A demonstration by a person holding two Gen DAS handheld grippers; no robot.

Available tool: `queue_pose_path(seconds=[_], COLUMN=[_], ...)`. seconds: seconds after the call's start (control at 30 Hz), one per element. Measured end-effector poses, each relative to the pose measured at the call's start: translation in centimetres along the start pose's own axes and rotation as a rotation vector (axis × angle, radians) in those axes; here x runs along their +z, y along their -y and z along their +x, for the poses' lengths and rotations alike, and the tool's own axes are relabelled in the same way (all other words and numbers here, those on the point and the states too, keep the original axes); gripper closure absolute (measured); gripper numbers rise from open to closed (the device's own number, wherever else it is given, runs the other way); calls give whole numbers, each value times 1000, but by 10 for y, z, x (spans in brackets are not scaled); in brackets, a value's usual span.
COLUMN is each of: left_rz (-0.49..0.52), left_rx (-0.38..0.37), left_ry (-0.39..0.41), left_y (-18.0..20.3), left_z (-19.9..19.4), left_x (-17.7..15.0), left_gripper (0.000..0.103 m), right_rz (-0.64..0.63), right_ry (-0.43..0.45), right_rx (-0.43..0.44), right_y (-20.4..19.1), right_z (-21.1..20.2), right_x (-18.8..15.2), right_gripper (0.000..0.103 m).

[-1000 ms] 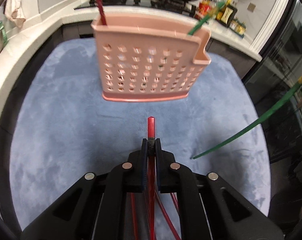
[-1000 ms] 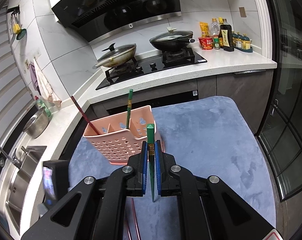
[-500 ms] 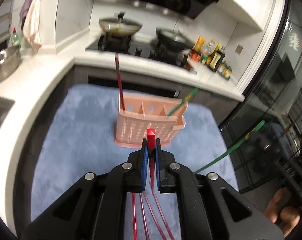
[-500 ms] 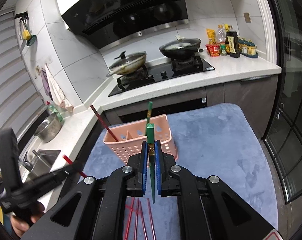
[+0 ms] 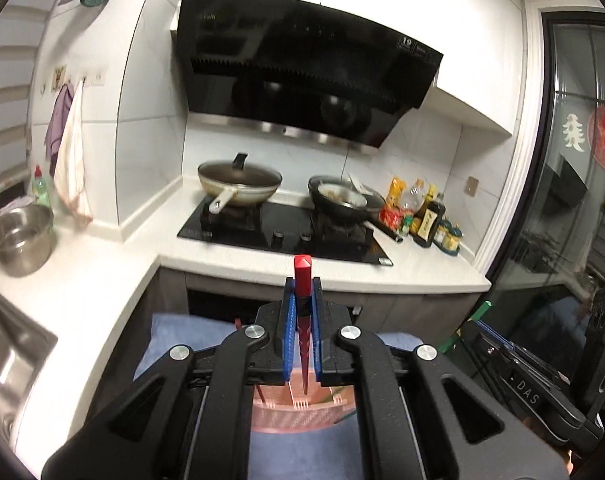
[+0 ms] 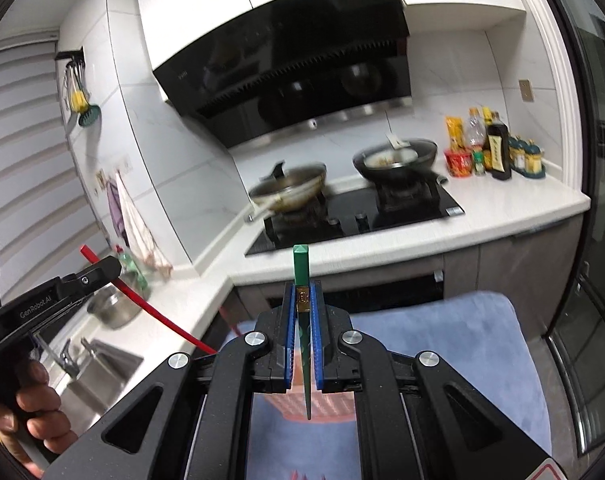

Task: Organize utensils
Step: 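Carry the red chopstick over the basket with the left tool while the right tool holds the green one, then open both tools to drop the chopsticks into the pink basket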

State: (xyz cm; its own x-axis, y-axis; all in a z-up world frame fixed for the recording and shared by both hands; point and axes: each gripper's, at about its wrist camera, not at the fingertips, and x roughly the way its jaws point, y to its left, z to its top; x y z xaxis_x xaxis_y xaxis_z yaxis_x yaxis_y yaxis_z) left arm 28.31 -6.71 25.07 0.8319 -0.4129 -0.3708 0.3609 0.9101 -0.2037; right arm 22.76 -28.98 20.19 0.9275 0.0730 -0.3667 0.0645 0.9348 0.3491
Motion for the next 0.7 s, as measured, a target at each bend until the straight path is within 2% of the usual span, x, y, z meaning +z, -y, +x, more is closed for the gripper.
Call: queue_pose_path(seconds=[0.17, 0.4, 0.7], left_rz=[7, 5, -15], left_rx=[41, 64, 95], left_ry=[4, -59, -164], left_y=[-4, -17, -32], left_z=[26, 63, 94], left_x=[0, -26, -60], left_gripper=[96, 96, 96], right_rz=[13, 33, 36], right_ry=[-3, -67, -144], right_rx=[-2, -33, -62], right_y=[4, 16, 26], right_z=[30, 70, 93], right_x=[5, -13, -38], right_gripper=[96, 96, 95])
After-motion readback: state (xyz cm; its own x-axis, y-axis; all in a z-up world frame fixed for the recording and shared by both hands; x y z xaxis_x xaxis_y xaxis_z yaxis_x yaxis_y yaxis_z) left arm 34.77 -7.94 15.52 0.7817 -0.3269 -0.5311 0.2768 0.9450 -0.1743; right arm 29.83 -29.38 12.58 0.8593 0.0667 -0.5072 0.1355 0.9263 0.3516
